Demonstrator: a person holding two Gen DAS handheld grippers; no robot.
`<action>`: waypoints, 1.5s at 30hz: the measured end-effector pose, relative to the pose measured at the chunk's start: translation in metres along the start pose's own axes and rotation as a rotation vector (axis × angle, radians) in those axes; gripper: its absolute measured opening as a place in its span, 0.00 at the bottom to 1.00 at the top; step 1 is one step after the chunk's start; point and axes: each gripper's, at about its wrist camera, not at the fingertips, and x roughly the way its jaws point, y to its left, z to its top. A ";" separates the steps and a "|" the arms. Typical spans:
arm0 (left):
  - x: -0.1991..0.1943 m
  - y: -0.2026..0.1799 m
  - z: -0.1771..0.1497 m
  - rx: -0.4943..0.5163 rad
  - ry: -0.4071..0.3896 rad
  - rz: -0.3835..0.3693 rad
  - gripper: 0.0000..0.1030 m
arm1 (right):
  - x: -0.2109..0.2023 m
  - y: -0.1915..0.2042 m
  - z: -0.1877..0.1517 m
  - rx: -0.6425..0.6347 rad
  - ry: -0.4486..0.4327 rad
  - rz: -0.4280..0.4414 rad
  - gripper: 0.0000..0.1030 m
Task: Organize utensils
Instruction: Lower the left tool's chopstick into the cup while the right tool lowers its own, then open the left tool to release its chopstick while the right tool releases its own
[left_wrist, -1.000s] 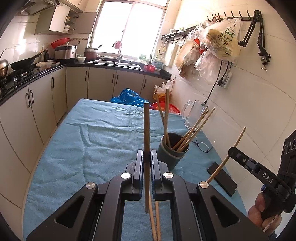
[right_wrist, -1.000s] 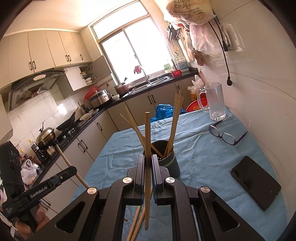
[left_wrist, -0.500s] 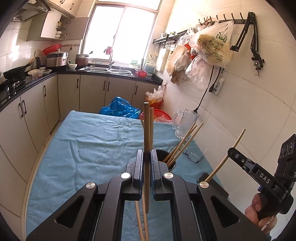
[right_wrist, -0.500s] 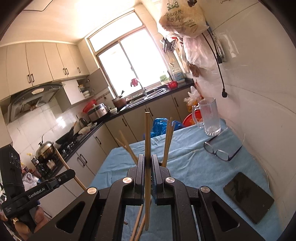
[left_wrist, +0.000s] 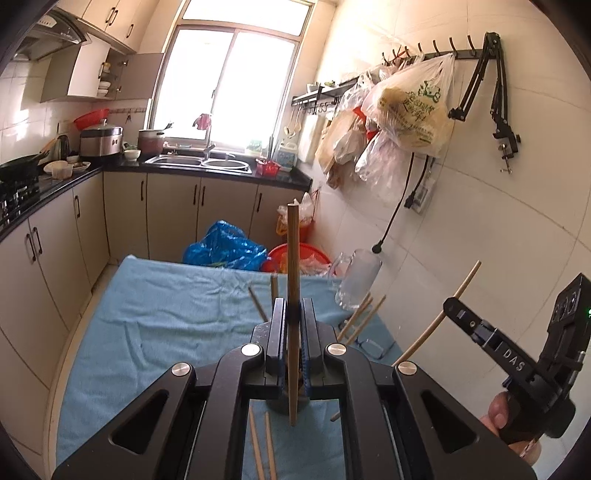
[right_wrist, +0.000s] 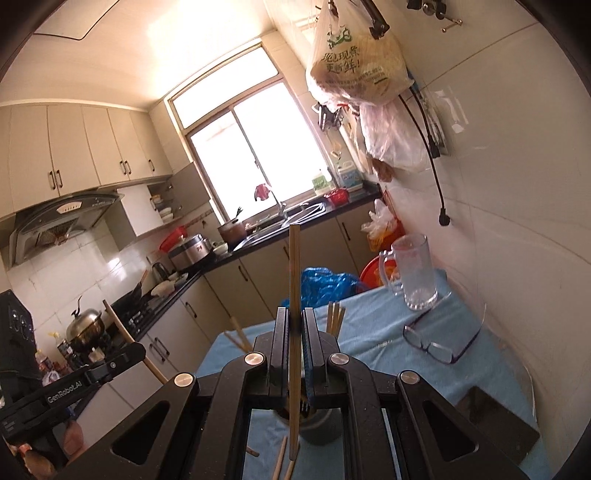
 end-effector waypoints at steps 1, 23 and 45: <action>0.002 -0.001 0.004 0.001 -0.008 -0.004 0.06 | 0.003 0.000 0.004 0.002 -0.006 -0.005 0.07; 0.091 0.025 -0.010 -0.098 0.065 -0.001 0.06 | 0.085 -0.017 -0.006 0.011 0.061 -0.091 0.07; 0.097 0.037 -0.037 -0.101 0.103 0.020 0.31 | 0.095 -0.027 -0.038 0.052 0.188 -0.056 0.09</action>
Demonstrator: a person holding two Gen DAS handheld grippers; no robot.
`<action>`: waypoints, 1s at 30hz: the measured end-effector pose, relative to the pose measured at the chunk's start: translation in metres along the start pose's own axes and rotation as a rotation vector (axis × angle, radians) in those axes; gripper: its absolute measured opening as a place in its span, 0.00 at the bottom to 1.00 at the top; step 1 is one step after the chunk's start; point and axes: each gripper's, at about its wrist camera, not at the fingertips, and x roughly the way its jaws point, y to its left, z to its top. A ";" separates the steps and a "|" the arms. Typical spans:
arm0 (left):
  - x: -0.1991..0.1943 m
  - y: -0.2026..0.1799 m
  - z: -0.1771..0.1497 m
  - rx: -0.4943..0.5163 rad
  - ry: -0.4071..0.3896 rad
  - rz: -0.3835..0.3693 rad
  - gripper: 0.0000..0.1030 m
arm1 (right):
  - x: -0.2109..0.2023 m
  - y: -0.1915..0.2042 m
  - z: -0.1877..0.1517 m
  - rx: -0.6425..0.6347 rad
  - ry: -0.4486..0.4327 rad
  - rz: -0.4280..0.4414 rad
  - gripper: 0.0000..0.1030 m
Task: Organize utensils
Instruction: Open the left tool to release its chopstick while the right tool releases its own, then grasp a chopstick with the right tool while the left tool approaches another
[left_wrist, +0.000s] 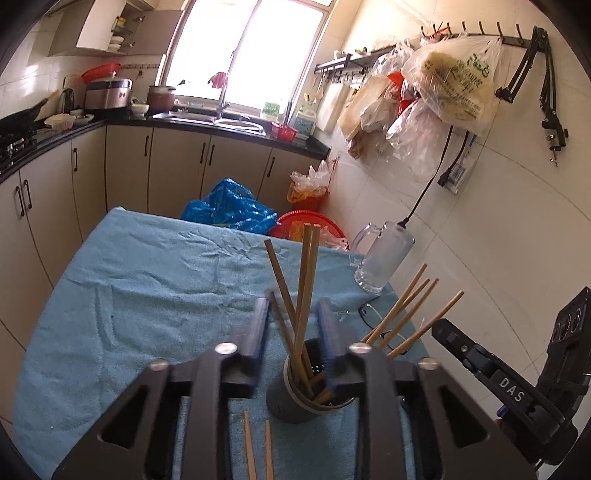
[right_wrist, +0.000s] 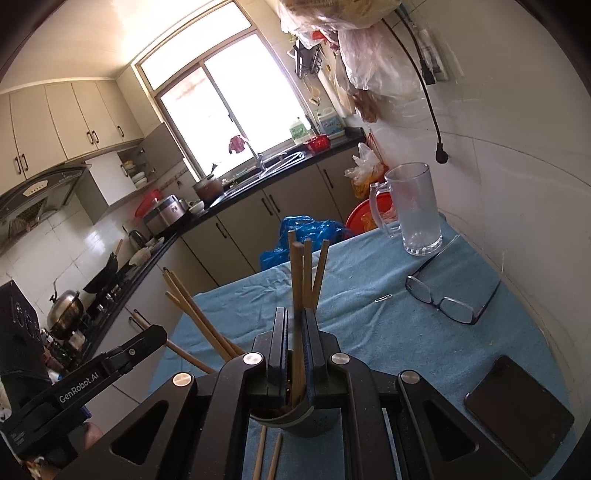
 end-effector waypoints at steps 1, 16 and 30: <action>-0.004 0.000 -0.001 0.001 -0.008 0.003 0.34 | -0.005 0.000 -0.001 -0.002 -0.007 0.000 0.12; -0.053 0.048 -0.115 0.016 -0.012 0.184 0.62 | -0.036 -0.017 -0.096 -0.078 0.059 -0.146 0.48; -0.030 0.095 -0.179 -0.056 0.160 0.271 0.61 | 0.000 -0.013 -0.156 -0.086 0.283 -0.139 0.48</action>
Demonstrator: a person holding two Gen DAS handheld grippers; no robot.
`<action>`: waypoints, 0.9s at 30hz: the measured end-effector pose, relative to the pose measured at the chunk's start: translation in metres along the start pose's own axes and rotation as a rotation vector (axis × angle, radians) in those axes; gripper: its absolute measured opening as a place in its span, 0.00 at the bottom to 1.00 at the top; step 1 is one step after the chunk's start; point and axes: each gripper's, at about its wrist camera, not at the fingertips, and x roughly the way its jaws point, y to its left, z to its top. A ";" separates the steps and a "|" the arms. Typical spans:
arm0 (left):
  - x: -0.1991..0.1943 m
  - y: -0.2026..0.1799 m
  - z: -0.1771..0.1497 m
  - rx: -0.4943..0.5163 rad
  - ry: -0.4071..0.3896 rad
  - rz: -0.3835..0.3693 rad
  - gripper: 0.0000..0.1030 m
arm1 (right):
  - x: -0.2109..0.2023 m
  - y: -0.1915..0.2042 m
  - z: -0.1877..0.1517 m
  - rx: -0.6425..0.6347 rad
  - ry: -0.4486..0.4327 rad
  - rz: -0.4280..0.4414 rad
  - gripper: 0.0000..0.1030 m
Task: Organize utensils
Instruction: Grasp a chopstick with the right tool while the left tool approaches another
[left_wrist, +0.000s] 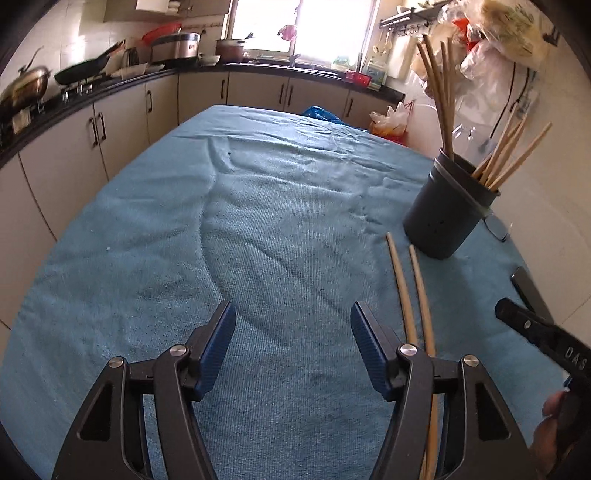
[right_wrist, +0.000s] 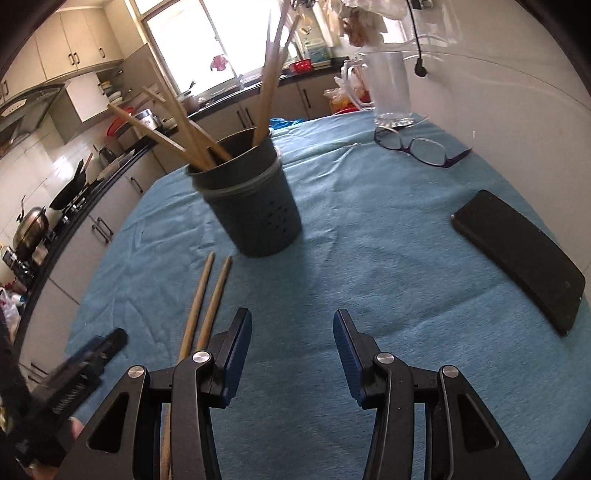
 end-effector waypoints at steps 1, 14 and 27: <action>0.000 0.002 0.000 -0.006 -0.004 0.004 0.61 | 0.001 0.002 0.000 -0.005 0.008 0.012 0.48; 0.003 0.006 0.001 -0.041 0.021 -0.030 0.61 | 0.041 0.065 -0.002 -0.130 0.171 0.066 0.28; 0.003 0.004 0.001 -0.038 0.026 -0.037 0.61 | 0.033 0.051 -0.010 -0.338 0.241 -0.059 0.12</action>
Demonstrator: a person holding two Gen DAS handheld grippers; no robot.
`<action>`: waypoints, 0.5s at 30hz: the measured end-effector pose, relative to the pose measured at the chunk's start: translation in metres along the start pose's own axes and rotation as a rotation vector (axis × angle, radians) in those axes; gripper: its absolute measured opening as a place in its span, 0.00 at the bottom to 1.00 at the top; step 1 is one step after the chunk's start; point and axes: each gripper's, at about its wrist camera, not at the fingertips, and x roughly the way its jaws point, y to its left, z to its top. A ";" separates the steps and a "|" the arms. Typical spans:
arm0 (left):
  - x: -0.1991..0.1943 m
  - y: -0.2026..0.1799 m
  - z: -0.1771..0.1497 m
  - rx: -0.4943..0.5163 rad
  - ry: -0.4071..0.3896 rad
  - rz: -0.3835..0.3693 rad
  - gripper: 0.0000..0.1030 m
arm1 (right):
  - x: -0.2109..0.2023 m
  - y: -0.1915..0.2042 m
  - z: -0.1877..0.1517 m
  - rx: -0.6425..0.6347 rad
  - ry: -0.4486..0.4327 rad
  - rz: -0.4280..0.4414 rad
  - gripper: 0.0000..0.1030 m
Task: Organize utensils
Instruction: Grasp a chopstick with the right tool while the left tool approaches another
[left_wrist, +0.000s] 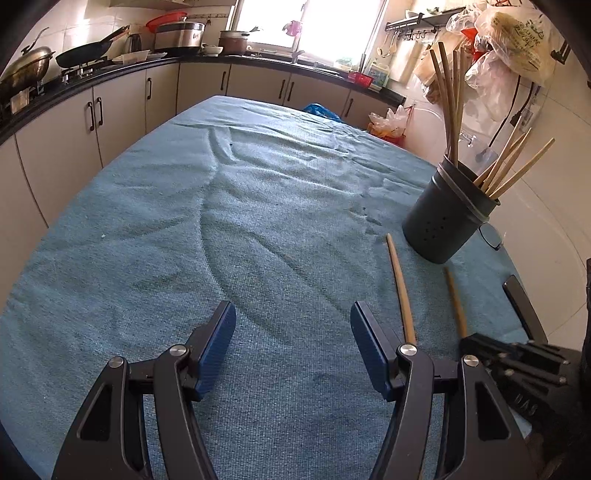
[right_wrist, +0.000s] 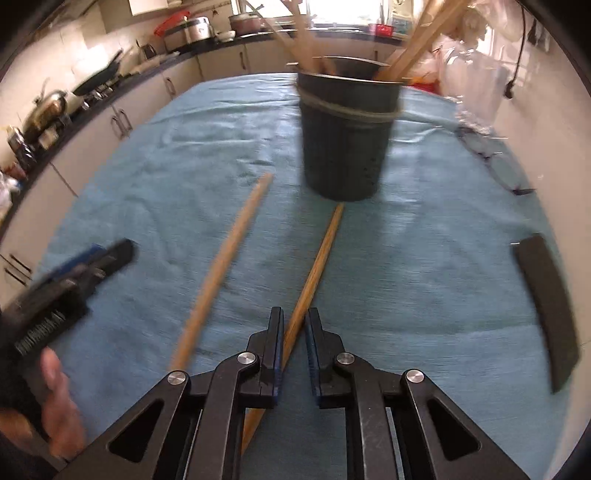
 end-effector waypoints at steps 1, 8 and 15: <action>0.000 0.000 0.000 0.001 -0.001 -0.001 0.62 | -0.002 -0.009 -0.001 0.003 0.002 -0.016 0.12; 0.001 -0.001 0.000 0.003 0.002 0.001 0.62 | -0.004 -0.045 0.013 0.138 -0.016 0.013 0.13; 0.002 -0.001 0.000 0.004 0.006 -0.001 0.62 | 0.019 -0.046 0.025 0.213 0.019 0.075 0.13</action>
